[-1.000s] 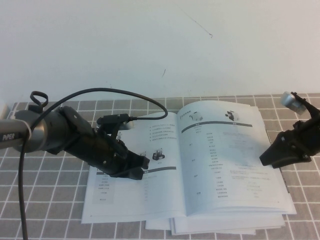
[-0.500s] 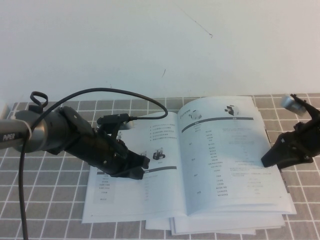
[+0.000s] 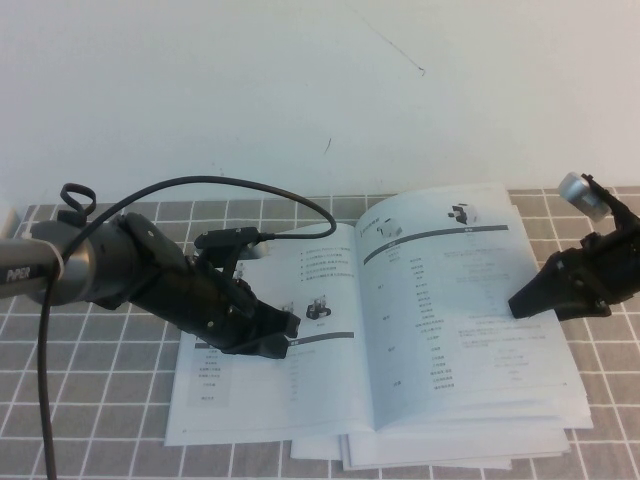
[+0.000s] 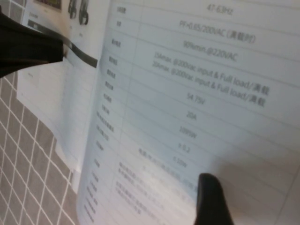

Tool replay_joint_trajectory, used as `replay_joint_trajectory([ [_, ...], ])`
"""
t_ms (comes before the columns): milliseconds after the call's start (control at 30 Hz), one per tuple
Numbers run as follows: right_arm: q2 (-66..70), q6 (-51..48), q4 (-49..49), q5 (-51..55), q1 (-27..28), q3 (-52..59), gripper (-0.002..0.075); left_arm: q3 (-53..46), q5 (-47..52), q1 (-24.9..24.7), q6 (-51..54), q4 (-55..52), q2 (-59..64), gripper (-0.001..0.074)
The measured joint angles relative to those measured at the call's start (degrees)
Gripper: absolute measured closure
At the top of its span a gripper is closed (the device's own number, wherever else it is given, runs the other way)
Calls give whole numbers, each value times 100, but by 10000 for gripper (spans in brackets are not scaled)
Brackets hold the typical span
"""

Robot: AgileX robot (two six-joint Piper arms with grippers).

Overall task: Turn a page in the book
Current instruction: Open the closed book

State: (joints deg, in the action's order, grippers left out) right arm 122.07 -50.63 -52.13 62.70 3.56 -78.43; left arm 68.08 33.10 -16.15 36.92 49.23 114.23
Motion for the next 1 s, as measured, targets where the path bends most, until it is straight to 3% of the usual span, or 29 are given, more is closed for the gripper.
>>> replay_joint_trajectory([
  [500, -290, -309, -1280, 460, 0, -402, 336, 0, -8, 0, 0, 9, 0, 738],
  [1000, -290, -417, -1135, 509, 19, -610, 359, 0, -8, 0, 22, 22, 0, 738],
])
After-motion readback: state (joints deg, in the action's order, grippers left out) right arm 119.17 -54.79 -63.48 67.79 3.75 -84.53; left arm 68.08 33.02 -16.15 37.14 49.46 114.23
